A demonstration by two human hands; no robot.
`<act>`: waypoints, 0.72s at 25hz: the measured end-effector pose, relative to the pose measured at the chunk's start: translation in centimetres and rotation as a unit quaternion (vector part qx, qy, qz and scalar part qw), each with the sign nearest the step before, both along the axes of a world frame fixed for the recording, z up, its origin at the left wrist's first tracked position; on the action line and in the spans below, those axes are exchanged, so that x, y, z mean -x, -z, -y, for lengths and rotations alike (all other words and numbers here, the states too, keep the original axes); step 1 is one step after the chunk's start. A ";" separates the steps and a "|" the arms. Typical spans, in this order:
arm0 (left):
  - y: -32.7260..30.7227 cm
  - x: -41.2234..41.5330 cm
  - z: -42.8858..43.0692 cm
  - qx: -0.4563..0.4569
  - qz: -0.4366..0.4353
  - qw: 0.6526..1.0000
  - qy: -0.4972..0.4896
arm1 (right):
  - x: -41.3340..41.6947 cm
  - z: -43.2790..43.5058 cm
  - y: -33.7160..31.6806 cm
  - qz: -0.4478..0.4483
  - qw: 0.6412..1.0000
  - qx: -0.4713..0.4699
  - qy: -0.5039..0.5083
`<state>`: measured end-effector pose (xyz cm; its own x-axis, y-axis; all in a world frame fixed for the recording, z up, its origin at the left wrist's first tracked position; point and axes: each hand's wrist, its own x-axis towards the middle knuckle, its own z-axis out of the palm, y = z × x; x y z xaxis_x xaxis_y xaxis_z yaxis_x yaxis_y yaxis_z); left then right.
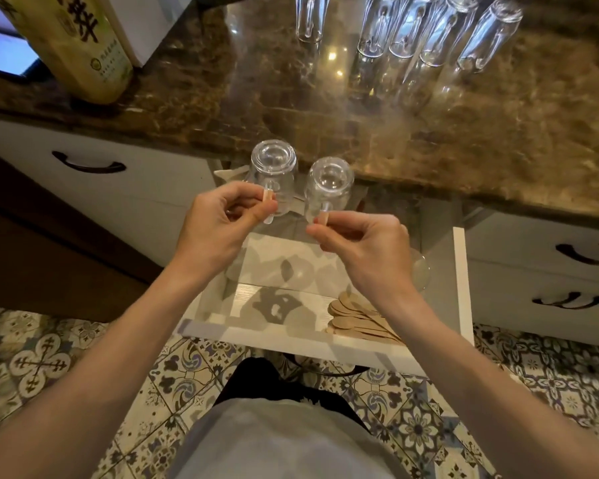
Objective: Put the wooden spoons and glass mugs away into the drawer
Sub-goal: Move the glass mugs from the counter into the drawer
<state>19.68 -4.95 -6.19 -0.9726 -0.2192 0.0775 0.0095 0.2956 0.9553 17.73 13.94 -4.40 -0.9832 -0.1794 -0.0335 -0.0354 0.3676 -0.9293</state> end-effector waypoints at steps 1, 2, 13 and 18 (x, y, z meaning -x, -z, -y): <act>0.6 -0.2 0.0 -0.001 0.014 1.000 0.004 | -0.2 0.0 0.8 0.018 1.000 -0.001 -0.003; 1.2 -0.4 -0.1 -0.002 0.028 1.000 0.008 | -0.4 0.0 1.7 0.037 0.999 -0.003 -0.005; 7.5 0.3 -0.6 0.012 0.223 0.974 -0.023 | 1.1 0.9 10.7 0.207 0.976 -0.070 -0.001; 9.2 1.7 -1.3 -0.030 0.266 0.962 -0.055 | 2.4 1.9 12.7 0.235 0.969 -0.061 0.036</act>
